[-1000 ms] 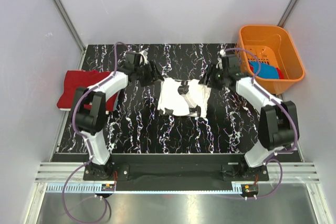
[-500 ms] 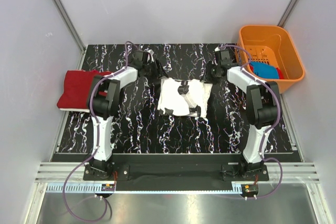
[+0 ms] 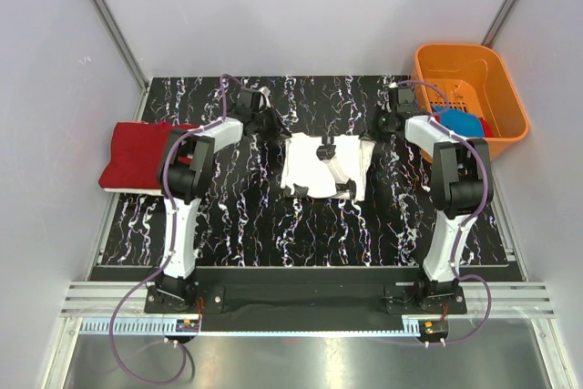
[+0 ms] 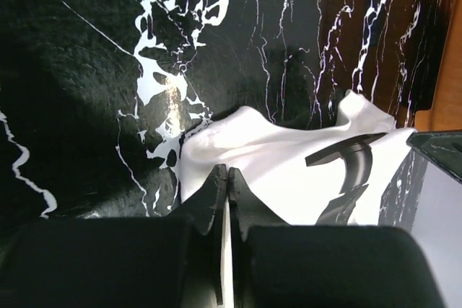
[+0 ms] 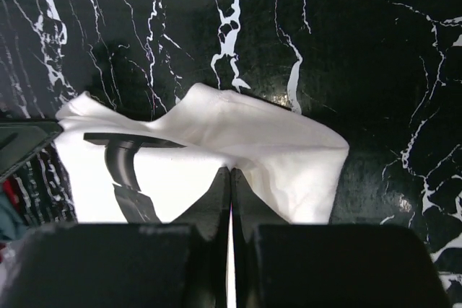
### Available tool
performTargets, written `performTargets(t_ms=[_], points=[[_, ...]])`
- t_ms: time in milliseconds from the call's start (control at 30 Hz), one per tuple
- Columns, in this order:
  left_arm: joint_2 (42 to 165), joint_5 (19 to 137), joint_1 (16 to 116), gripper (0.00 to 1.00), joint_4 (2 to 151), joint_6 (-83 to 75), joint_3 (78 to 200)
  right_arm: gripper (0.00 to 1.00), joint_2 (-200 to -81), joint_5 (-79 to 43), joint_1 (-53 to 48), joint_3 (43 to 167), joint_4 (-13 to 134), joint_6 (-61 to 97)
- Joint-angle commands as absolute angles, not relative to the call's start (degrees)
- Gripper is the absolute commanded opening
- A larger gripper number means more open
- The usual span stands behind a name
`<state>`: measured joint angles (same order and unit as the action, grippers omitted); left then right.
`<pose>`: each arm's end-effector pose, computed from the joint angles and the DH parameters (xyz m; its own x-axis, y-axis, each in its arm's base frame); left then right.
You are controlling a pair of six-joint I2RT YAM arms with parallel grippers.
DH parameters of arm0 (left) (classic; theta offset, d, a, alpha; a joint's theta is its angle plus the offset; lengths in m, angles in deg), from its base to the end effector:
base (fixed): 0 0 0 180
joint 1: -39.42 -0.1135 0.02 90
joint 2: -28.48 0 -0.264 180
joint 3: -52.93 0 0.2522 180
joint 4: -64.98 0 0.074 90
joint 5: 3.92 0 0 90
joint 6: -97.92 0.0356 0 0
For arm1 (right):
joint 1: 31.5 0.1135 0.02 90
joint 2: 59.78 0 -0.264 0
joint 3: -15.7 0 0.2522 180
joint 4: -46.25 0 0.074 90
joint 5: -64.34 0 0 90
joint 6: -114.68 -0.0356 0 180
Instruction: Fold and stack the t-shirts
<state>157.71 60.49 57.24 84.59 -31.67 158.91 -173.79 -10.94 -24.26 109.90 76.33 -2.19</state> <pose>0.4679 -0.1666 0.1463 -0.8670 -0.3250 -0.3776 0.0323 0.7197 -0.6936 0.4299 0.0637 0.1863 -0.8053 0.3383 -0.4869 0.0893 0.8810 0.4645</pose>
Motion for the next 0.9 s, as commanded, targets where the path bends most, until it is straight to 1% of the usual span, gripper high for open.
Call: performTargets(t_ms=[0, 200, 233, 300, 333, 367, 433, 500, 600, 700, 733, 800, 833, 867], points=[[158.11, 59.09, 57.44, 0.0, 80.41, -32.68, 160.64, 0.0, -175.87, -5.99, -26.75, 108.04, 70.66, -5.02], [158.73, 59.09, 57.44, 0.0, 78.91, -33.91, 160.29, 0.0, -180.44, 1.05, -30.44, 106.8, 66.71, -8.98], [158.82, 59.18, 57.35, 0.0, 78.91, -33.83, 160.38, 0.02, -181.32, 1.32, -30.8, 106.45, 66.52, -9.68], [158.99, 59.44, 57.35, 0.0, 79.18, -33.56, 160.64, 0.11, -181.94, 1.5, -31.15, 106.97, 68.61, -10.13], [158.99, 59.27, 57.35, 0.02, 79.27, -33.3, 160.64, 0.18, -181.68, 1.24, -31.24, 107.15, 69.41, -9.78], [158.73, 59.01, 57.35, 0.06, 79.53, -32.95, 160.73, 0.39, -180.9, -0.51, -31.15, 106.8, 69.94, -9.34], [158.03, 56.9, 57.35, 0.19, 78.91, -31.63, 160.29, 0.48, -177.75, -1.22, -31.15, 104.1, 67.93, -9.25], [155.31, 57.68, 57.26, 0.32, 78.91, -30.06, 158.28, 0.55, -175.54, -2.02, -31.15, 102.68, 66.96, -9.07], [149.61, 60.83, 57.26, 0.45, 80.92, -26.99, 154.5, 0.61, -171.32, -1.67, -31.15, 99.69, 65.12, -8.72], [143.45, 64.26, 57.08, 0.65, 86.27, -22.51, 151.69, 0.66, -166.4, -1.58, -31.24, 95.39, 63.54, -8.72], [140.13, 65.06, 57.08, 0.79, 87.6, -21.36, 150.72, 0.7, -163.52, -1.49, -31.15, 92.68, 62.57, -8.89], [136.6, 68.65, 57.08, 0.91, 90.93, -19.07, 147.04, 0.88, -160.43, -0.61, -31.15, 89.59, 58.55, -9.24], [132.93, 69.63, 57.08, 0.99, 91.48, -18.19, 145.54, 0.98, -157.63, -0.26, -31.15, 87.22, 57.48, -9.77], [130.98, 70.94, 57.08, 0.99, 92.09, -17.31, 144.13, 0.99, -156.47, -0.26, -31.15, 86.42, 56.86, -9.95]])
